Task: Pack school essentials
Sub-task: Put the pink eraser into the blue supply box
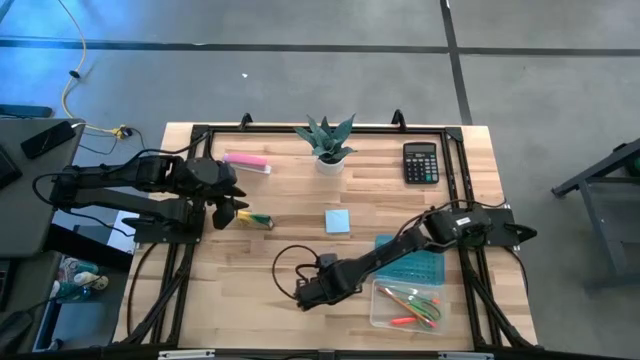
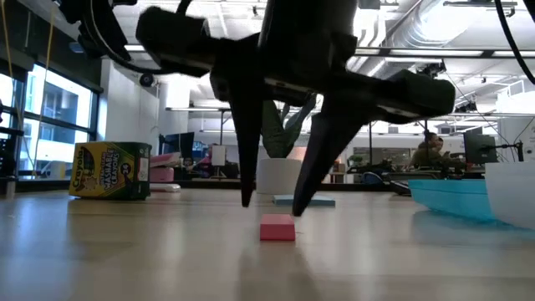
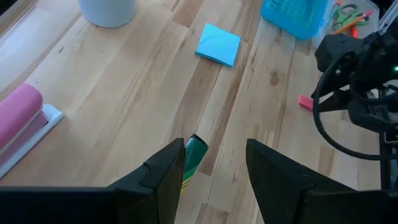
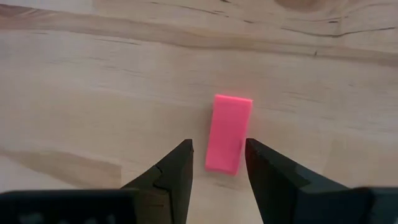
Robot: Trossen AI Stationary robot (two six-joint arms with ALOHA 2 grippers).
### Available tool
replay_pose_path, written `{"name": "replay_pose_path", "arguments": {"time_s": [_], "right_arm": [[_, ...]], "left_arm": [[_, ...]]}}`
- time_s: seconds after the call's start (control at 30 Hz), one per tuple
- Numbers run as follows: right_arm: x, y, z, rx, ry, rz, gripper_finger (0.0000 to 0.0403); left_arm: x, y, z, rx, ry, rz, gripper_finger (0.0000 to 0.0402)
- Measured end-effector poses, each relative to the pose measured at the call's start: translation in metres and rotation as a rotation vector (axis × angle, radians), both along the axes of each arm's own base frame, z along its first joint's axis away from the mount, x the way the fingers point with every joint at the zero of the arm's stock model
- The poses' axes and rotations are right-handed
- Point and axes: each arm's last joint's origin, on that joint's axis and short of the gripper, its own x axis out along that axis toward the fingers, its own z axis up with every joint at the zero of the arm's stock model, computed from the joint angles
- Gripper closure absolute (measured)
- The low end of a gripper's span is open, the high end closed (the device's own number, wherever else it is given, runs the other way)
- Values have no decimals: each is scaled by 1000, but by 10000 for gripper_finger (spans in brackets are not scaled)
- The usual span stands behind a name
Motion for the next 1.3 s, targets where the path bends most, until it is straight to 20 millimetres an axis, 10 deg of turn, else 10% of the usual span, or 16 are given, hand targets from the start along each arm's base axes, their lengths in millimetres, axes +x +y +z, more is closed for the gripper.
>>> {"name": "replay_pose_path", "arguments": {"time_s": [0.83,1.3], "right_arm": [[0,1,-16,5,53,-19,268],[-1,1,-15,-10,69,83,379]], "left_arm": [[0,0,0,45,10,-44,241],[0,0,0,50,10,-50,241]]}}
